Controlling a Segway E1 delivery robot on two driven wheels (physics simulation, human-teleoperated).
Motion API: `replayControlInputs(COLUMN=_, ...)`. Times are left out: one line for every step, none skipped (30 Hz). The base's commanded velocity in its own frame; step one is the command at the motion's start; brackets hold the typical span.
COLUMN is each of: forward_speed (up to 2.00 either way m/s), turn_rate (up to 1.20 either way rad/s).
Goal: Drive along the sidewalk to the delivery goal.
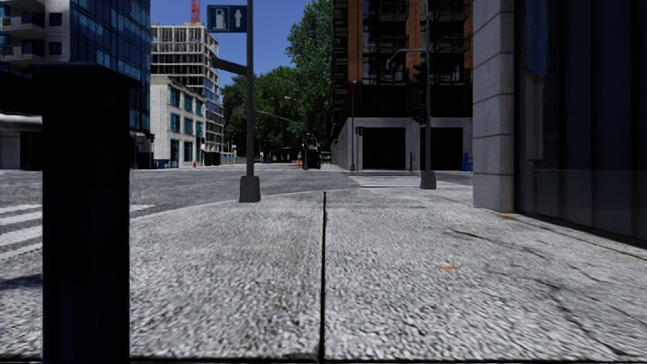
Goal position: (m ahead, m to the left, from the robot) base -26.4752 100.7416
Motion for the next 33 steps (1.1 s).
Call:
replayControlInputs(forward_speed=2.0, turn_rate=0.0)
replayControlInputs(forward_speed=2.0, turn_rate=0.0)
replayControlInputs(forward_speed=2.0, turn_rate=0.0)
replayControlInputs(forward_speed=2.0, turn_rate=0.0)
replayControlInputs(forward_speed=2.0, turn_rate=0.0)
replayControlInputs(forward_speed=2.0, turn_rate=0.08)
replayControlInputs(forward_speed=2.0, turn_rate=0.23)
replayControlInputs(forward_speed=2.0, turn_rate=0.23)
replayControlInputs(forward_speed=2.0, turn_rate=0.32)
replayControlInputs(forward_speed=1.83, turn_rate=0.37)
replayControlInputs(forward_speed=1.6, turn_rate=0.43)
replayControlInputs(forward_speed=1.6, turn_rate=0.43)
replayControlInputs(forward_speed=1.47, turn_rate=0.49)
replayControlInputs(forward_speed=1.42, turn_rate=0.53)
replayControlInputs(forward_speed=1.39, turn_rate=0.54)
replayControlInputs(forward_speed=1.36, turn_rate=0.55)
replayControlInputs(forward_speed=1.36, turn_rate=0.55)
replayControlInputs(forward_speed=1.3, turn_rate=0.55)
replayControlInputs(forward_speed=1.27, turn_rate=0.55)
replayControlInputs(forward_speed=1.25, turn_rate=0.57)
replayControlInputs(forward_speed=1.24, turn_rate=0.58)
replayControlInputs(forward_speed=1.24, turn_rate=0.58)
replayControlInputs(forward_speed=1.24, turn_rate=0.59)
replayControlInputs(forward_speed=1.24, turn_rate=0.59)
replayControlInputs(forward_speed=1.23, turn_rate=0.59)
replayControlInputs(forward_speed=1.23, turn_rate=0.59)
replayControlInputs(forward_speed=1.23, turn_rate=0.59)
replayControlInputs(forward_speed=1.25, turn_rate=0.59)
replayControlInputs(forward_speed=1.28, turn_rate=0.59)
replayControlInputs(forward_speed=1.29, turn_rate=0.59)
replayControlInputs(forward_speed=1.3, turn_rate=0.59)
replayControlInputs(forward_speed=1.3, turn_rate=0.59)
replayControlInputs(forward_speed=1.3, turn_rate=0.59)
